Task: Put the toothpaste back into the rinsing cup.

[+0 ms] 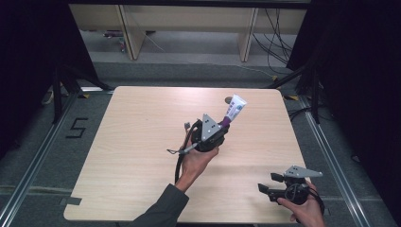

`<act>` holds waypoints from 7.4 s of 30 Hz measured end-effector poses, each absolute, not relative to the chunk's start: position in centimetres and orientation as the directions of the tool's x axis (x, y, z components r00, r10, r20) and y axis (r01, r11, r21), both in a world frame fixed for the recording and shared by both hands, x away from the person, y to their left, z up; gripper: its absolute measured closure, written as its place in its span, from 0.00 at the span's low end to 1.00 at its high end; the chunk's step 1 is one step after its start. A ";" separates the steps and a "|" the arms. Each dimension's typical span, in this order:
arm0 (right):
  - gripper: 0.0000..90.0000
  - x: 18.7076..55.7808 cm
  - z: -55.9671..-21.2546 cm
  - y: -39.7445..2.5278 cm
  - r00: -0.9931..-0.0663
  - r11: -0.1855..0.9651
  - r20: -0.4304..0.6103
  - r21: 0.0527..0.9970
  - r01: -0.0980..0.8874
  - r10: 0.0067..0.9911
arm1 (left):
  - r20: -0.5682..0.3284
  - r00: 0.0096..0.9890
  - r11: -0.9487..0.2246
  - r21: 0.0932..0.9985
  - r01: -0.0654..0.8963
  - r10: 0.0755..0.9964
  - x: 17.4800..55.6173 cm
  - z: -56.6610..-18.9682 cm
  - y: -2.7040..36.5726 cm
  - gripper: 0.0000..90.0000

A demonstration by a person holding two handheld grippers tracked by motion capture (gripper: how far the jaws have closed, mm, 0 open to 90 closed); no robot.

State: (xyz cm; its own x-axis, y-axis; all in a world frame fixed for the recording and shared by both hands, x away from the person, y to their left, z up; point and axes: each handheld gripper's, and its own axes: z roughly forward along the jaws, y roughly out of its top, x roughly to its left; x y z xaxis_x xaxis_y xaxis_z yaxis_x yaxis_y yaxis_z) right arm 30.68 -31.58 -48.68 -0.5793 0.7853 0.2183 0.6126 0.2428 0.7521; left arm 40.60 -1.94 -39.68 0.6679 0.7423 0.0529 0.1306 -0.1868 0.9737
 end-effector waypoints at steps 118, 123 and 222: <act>0.29 30.7 -49.2 -32.0 -0.590 0.277 0.225 0.718 0.639 0.776 | 0.166 0.516 -0.284 0.946 0.158 0.841 40.9 -45.6 -1.3 0.51; 0.29 30.7 -49.0 -32.2 -0.594 0.292 0.190 0.730 0.618 0.782 | 0.154 0.544 -0.287 0.943 0.169 0.825 40.1 -45.6 -1.0 0.51; 0.19 27.2 -49.5 -31.1 -0.631 0.322 0.193 0.727 0.606 0.751 | -0.027 0.748 -0.388 0.843 0.373 0.663 25.7 -49.9 12.2 0.18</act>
State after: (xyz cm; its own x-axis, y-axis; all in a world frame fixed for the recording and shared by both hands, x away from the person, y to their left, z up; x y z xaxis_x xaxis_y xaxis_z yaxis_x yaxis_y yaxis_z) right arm 27.19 -31.05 -49.48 -0.6311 0.7514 0.1928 0.6061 0.3225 0.7271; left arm 25.74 12.19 -49.85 0.7484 0.6628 -0.0267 0.3734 -0.3877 0.8427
